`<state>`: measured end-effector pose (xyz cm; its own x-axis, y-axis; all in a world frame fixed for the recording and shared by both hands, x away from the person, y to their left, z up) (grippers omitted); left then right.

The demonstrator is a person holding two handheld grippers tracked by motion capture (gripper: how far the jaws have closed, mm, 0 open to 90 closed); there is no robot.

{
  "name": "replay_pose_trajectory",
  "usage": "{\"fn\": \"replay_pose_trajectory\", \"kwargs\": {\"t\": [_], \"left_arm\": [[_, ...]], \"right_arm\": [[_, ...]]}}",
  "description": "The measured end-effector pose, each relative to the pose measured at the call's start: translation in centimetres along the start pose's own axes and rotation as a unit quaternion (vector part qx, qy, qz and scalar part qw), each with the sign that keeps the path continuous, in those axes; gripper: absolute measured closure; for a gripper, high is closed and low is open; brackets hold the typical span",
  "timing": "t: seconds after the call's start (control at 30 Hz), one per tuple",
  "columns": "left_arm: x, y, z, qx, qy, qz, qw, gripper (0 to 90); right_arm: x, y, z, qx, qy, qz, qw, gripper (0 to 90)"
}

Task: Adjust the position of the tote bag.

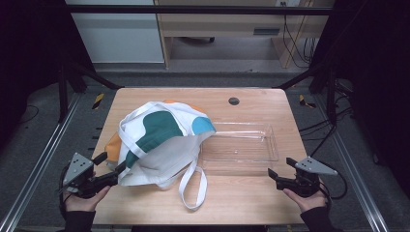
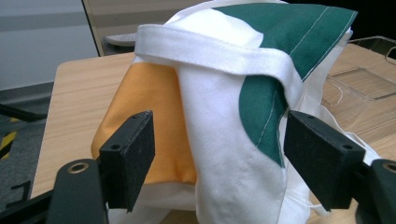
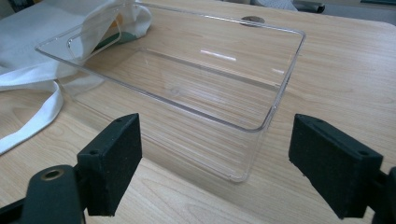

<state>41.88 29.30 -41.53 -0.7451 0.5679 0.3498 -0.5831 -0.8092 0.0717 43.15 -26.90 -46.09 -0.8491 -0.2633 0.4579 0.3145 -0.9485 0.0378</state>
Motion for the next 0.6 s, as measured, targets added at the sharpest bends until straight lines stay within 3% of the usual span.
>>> {"fn": "replay_pose_trajectory", "kwargs": {"t": [0.33,0.6], "left_arm": [[-1.3,1.3,0.6,-0.012,0.012,-0.014,0.9998,26.3],[-1.7,1.9,1.0,-0.024,0.016,-0.013,0.9995,26.9]], "right_arm": [[0.1,-0.2,0.1,0.003,0.007,0.002,1.0,18.2],[0.0,-0.4,0.2,0.006,0.005,0.006,1.0,18.9]]}}
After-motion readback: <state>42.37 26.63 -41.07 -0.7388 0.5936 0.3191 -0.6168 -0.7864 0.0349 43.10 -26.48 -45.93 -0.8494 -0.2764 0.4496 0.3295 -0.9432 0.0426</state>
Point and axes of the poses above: each handheld gripper's, and its own axes: x roughly backward along the jaws, z roughly out of its top, y roughly to its right, the point moved 3 cm from there along -x, roughly forward along the jaws, and after that the axes turned 11 degrees about -z, right-handed, at the moved point
